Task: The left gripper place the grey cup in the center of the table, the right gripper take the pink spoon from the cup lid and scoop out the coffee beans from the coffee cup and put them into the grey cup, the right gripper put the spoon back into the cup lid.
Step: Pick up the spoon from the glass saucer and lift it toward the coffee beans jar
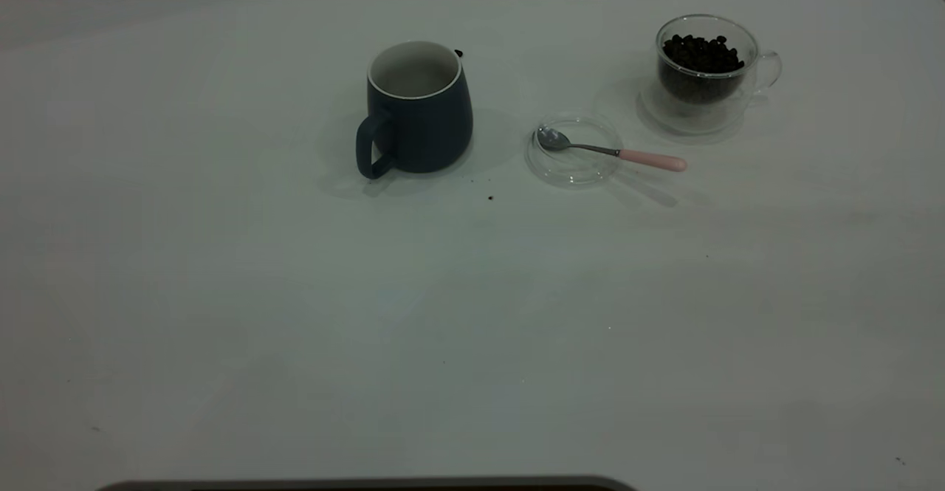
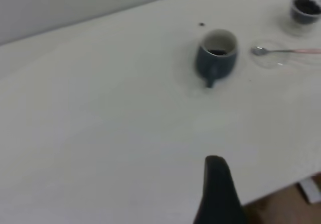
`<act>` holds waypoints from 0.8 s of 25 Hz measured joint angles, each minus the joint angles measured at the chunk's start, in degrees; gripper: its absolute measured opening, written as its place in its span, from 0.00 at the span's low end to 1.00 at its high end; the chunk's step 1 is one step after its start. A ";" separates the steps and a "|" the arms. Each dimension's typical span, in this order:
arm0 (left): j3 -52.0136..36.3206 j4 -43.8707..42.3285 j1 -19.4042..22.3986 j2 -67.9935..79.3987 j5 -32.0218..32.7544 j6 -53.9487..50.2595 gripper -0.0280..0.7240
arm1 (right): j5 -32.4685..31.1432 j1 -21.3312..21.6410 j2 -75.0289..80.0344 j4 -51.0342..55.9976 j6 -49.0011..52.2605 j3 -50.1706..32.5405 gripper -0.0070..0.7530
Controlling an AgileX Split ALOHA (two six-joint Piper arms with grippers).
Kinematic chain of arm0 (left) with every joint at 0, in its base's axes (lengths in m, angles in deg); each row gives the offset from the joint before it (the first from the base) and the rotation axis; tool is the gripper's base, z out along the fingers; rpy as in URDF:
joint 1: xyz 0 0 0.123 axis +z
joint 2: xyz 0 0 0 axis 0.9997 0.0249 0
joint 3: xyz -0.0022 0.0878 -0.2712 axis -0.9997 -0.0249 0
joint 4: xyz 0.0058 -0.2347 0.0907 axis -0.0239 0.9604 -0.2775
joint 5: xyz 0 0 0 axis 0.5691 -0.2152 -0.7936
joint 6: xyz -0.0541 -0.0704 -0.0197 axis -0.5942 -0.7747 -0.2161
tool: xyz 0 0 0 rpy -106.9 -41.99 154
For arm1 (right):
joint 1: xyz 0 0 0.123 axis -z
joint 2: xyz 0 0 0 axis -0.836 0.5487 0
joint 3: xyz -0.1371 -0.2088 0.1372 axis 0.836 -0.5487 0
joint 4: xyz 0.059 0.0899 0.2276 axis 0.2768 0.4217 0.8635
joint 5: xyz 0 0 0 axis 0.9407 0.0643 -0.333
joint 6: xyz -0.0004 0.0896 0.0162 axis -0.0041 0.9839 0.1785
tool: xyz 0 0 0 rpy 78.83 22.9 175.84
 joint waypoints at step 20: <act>-22.19 2.14 21.63 -13.13 -1.91 0.45 0.79 | 0.00 0.00 0.00 0.00 0.00 0.00 0.78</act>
